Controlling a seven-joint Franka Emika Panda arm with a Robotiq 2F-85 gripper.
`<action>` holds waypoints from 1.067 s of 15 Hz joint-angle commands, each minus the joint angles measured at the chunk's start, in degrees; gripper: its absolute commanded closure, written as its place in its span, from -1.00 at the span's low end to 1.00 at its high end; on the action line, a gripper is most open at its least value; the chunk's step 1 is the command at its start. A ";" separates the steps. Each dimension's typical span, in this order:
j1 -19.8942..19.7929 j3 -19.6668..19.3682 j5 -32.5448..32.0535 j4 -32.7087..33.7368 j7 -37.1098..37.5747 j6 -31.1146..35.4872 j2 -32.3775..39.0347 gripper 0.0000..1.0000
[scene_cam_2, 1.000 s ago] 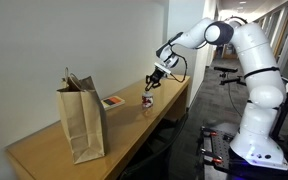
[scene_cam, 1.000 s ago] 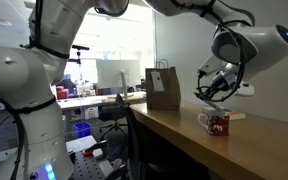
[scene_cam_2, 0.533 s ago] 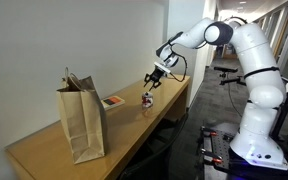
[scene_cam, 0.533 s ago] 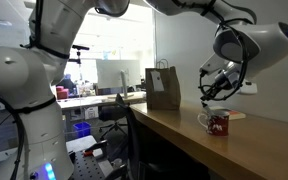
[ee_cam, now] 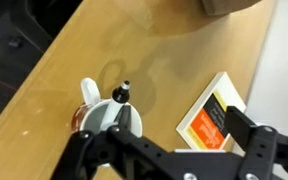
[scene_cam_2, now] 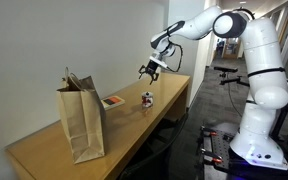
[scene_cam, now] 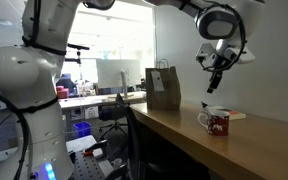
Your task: Pick the marker and put it in the cup
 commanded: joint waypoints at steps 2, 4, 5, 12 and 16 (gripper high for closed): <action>4.98 -0.14 -15.72 -6.76 4.53 8.26 -7.37 -1.00; 6.25 0.08 -23.74 -8.48 5.01 9.11 -9.58 -1.00; 6.71 0.29 -27.42 -9.73 4.74 9.63 -10.90 -1.00; 6.92 2.62 -41.27 -17.06 -5.89 14.88 -18.33 -1.00; 6.67 3.24 -40.90 -20.09 -12.00 18.88 -20.53 -1.00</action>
